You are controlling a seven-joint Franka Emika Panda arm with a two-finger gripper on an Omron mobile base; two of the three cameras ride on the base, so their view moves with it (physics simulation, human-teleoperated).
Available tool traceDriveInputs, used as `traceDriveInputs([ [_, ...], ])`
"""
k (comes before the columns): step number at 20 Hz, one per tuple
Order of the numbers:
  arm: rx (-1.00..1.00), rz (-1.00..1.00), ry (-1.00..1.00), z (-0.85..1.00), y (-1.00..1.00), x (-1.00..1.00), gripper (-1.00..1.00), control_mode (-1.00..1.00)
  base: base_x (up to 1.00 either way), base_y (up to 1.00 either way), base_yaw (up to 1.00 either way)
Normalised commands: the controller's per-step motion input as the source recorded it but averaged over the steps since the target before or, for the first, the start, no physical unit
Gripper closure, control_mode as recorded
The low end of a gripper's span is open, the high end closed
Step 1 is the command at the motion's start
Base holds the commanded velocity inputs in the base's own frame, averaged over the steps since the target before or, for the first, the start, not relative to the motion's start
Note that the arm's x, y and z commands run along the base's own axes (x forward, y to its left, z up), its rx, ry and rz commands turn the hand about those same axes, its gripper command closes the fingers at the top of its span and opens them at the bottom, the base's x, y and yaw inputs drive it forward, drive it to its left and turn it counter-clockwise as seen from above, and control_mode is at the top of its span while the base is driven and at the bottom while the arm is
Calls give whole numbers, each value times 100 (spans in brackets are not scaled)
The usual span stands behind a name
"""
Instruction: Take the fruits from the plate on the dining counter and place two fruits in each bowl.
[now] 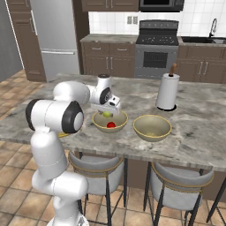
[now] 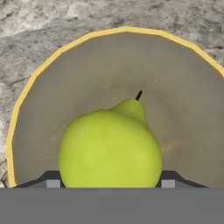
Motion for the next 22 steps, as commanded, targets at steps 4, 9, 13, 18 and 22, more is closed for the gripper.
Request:
traceDriveInputs([
  [4, 0, 5, 1, -29, 17, 0, 100, -100, 0, 0, 0],
  [9, 0, 5, 0, -22, 6, 0, 100, -100, 0, 0, 0],
  [13, 0, 2, 0, -6, 0, 0, 100, -100, 0, 0, 0],
  [18, 0, 0, 0, 0, 0, 0, -100, -100, 0, 0, 0],
  [22, 0, 0, 0, 0, 0, 0, -100, -100, 0, 0, 0],
])
